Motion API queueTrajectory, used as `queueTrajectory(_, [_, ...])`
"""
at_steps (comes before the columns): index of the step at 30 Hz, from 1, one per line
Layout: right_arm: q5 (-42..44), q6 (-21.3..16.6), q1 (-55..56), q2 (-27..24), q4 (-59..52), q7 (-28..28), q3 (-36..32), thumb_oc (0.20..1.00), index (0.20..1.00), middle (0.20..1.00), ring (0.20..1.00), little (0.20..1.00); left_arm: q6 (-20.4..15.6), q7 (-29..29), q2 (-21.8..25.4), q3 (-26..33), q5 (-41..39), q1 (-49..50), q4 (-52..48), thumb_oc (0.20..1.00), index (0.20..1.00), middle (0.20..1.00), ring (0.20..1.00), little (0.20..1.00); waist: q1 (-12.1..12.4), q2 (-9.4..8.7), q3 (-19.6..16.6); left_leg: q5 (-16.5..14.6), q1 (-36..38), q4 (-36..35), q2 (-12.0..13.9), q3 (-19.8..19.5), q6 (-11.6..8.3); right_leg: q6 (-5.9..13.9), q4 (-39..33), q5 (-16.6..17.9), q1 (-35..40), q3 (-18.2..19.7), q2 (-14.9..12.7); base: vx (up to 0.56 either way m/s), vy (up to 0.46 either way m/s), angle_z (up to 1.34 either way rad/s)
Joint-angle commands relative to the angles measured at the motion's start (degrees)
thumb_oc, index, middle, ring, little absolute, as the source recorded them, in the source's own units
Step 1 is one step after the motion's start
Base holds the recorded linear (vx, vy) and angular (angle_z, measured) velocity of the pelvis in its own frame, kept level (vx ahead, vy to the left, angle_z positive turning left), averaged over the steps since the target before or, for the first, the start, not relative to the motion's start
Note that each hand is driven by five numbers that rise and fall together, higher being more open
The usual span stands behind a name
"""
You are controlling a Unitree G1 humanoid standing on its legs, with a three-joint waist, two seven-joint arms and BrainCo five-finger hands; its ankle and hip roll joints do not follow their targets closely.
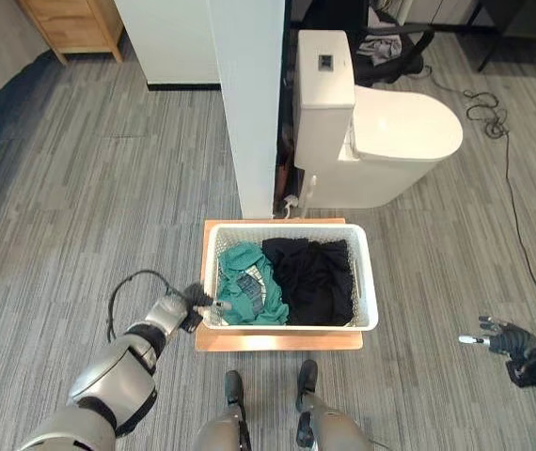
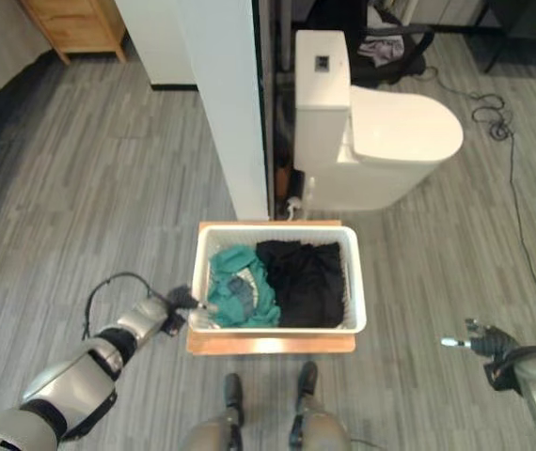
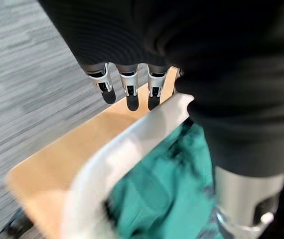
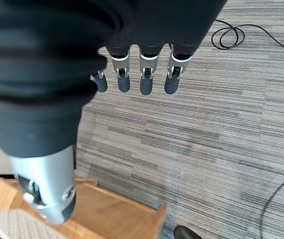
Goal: Grab the laundry basket,head to the washer,open it,put in the laundry and shut it.
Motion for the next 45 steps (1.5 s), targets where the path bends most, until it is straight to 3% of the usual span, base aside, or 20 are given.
queueTrajectory(1, [-2.38,-0.34,-6.22,0.17,4.62,-3.67,3.14,1.000,1.000,1.000,1.000,1.000,-2.33,2.36,-1.98,1.99,1.30,-6.31,5.09,1.000,1.000,1.000,1.000,1.000,1.37,-0.94,1.74,3.48,-1.81,-1.59,4.17,-1.70,-3.63,8.17,-0.15,2.08,2.31,1.44,-9.10,0.00,0.000,0.00])
queueTrajectory(6, [-2.99,-0.86,-19.59,6.38,18.33,-6.09,10.04,1.000,1.000,1.000,1.000,1.000,-2.36,3.76,-2.22,1.67,2.06,-9.59,9.14,1.000,1.000,1.000,1.000,1.000,1.27,-0.78,2.63,3.72,-2.06,-1.59,4.28,-1.45,-3.50,7.82,-0.15,2.36,1.49,2.40,-8.92,0.00,0.009,-0.11])
queueTrajectory(8, [-3.03,-1.37,-30.95,13.25,30.39,-7.37,15.83,1.000,1.000,1.000,1.000,1.000,-2.41,5.10,-2.37,1.55,1.61,-11.99,12.02,1.000,1.000,1.000,1.000,1.000,1.43,-0.47,3.23,3.94,-2.48,-1.59,4.24,-1.49,-3.48,7.65,-0.15,2.65,0.89,2.93,-8.86,-0.01,0.028,-0.12])
queueTrajectory(10, [-3.18,-1.67,-36.55,18.02,35.74,-7.57,19.35,1.000,1.000,1.000,1.000,1.000,-2.44,5.61,-1.79,1.84,1.38,-12.95,13.25,1.000,1.000,1.000,1.000,1.000,1.47,-0.38,3.65,4.05,-2.88,-1.59,4.12,-1.52,-3.40,7.62,-0.15,2.86,0.41,3.07,-8.76,-0.01,0.028,-0.05])
queueTrajectory(11, [-2.18,-2.22,-39.12,20.95,36.61,-8.32,20.54,1.000,1.000,1.000,1.000,1.000,-2.42,6.02,-1.05,2.30,0.72,-13.05,13.54,1.000,1.000,1.000,1.000,1.000,1.53,-0.45,4.05,4.15,-3.35,-1.59,4.05,-1.59,-3.35,7.60,-0.15,3.00,-0.10,3.21,-8.66,0.00,0.026,0.05])
queueTrajectory(15, [-1.92,-3.43,-39.64,23.93,28.25,-8.17,23.71,1.000,1.000,1.000,1.000,1.000,-3.14,6.21,0.67,3.53,-1.41,-11.28,13.00,1.000,1.000,1.000,1.000,1.000,1.50,-1.54,4.74,4.09,-3.87,-1.59,4.07,-1.63,-3.23,7.49,-0.15,3.11,-0.60,3.33,-8.25,0.01,0.009,-0.05])
queueTrajectory(21, [-3.67,-2.42,-40.75,28.08,29.84,-7.27,25.72,1.000,1.000,1.000,1.000,1.000,-2.68,6.13,0.32,4.31,-2.17,-11.21,13.60,1.000,1.000,1.000,1.000,1.000,1.49,-2.23,5.39,4.27,-3.95,-1.59,4.42,-1.22,-3.14,7.17,-0.15,3.04,-1.00,3.53,-7.84,-0.02,0.006,-0.04])
queueTrajectory(33, [-2.50,-3.30,-37.64,28.91,39.17,-6.93,22.18,1.000,1.000,1.000,1.000,1.000,-2.61,5.51,-3.80,4.39,-1.63,-11.25,13.67,1.000,1.000,1.000,1.000,1.000,1.65,-1.62,5.66,4.37,-4.85,-1.59,3.91,-1.73,-2.76,6.98,-0.15,3.09,-1.82,3.64,-7.89,-0.01,0.003,-0.04])
queueTrajectory(45, [0.21,-3.97,-38.66,26.25,35.53,-7.89,20.74,1.000,1.000,1.000,1.000,1.000,-2.93,5.68,-3.61,3.52,-0.88,-12.21,13.79,1.000,1.000,1.000,1.000,1.000,1.49,-1.83,5.30,4.42,-5.42,-1.59,3.80,-1.81,-2.70,7.13,-0.15,3.34,-2.33,3.62,-7.78,0.00,-0.001,0.00])
